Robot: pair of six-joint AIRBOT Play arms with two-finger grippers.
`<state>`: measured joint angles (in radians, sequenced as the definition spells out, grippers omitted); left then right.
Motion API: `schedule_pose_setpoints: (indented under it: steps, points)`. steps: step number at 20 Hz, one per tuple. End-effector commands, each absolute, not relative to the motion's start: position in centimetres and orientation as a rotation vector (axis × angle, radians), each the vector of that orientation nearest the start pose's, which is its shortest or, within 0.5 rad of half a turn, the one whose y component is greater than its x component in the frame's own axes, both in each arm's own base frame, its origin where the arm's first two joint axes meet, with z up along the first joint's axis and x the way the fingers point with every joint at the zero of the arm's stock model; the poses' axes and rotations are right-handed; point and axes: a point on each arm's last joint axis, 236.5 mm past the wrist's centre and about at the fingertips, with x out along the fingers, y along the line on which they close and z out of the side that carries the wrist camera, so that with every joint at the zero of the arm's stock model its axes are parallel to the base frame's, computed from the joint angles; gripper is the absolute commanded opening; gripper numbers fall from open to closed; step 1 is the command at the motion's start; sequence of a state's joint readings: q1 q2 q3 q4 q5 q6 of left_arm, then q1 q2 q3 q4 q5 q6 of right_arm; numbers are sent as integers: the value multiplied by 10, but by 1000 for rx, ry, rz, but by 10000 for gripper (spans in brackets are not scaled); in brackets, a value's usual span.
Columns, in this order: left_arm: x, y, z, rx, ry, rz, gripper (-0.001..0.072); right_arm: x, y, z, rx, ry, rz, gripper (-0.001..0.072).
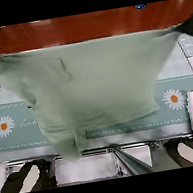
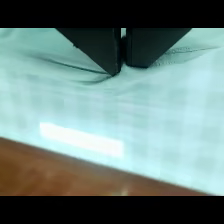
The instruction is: Fold the shirts.
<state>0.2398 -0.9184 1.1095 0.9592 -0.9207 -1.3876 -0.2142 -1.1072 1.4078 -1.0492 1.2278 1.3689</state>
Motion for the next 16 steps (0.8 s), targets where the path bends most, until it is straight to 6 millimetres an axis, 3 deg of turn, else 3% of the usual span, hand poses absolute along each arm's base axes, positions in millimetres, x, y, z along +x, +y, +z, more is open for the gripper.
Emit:
schedule_pose_setpoints:
  steps: [1, 4, 8, 13, 16]
  points:
    - [463, -20, 101, -520, 735, -151, 22, 482, 31, 110, 371, 879, 239, 30]
    - [499, -12, 35, -554, 844, -114, 22, 528, 26, 63, 439, 903, 219, 30]
    - [518, -10, -21, -611, 949, -84, 22, 560, 27, 25, 488, 984, 222, 30]
    - [510, -24, -24, -626, 1008, -134, 22, 559, 28, 0, 512, 1077, 235, 30]
    - [491, -20, -8, -627, 1066, -183, 22, 537, 22, 2, 529, 1158, 258, 30]
